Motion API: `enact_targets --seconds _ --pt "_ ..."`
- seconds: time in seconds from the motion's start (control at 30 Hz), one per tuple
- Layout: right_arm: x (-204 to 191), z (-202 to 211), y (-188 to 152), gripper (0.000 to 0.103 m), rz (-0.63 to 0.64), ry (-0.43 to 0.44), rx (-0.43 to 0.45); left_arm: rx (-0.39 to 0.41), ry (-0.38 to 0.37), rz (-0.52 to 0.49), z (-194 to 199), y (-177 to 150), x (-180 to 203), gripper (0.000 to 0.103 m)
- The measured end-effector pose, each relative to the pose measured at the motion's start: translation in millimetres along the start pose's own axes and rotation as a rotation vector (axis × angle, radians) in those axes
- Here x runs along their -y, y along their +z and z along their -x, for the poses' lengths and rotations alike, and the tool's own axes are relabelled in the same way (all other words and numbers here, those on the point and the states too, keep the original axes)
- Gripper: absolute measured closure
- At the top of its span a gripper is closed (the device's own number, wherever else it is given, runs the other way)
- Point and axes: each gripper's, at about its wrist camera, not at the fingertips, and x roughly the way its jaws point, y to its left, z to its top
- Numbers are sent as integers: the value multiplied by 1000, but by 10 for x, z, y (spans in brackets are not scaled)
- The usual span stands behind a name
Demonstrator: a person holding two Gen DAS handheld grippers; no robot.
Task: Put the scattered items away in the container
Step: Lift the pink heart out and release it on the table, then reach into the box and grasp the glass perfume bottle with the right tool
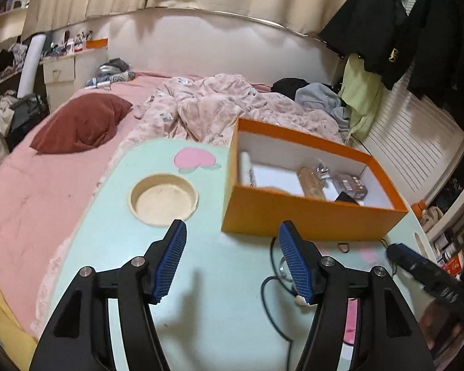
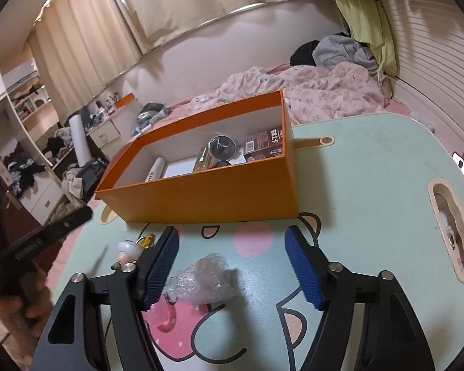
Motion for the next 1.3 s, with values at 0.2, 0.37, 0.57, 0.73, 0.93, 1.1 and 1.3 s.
enact_targets --seconds 0.2,0.37,0.57,0.73,0.93,1.1,1.3 --pt "-218 185 363 45 50 21 15 -58 -109 75 -216 -88 -140 40" --pt "-520 -142 989 56 85 -14 -155 -39 -128 97 -176 -156 -166 40" --pt "-608 -1115 1243 63 97 -132 -456 -15 -138 99 -120 -212 -197 40" --pt "-548 -1471 1147 64 72 -174 -572 -7 -167 113 -114 -194 -243 40" --pt "-574 -1690 1169 69 71 -206 -605 -20 -196 117 -134 -190 -239 40" --pt "-663 -1760 1137 84 136 -262 -607 -3 -201 115 -108 -206 -244 40" --pt "-690 -1637 1113 86 122 -194 -590 -11 -207 124 -120 -206 -261 40"
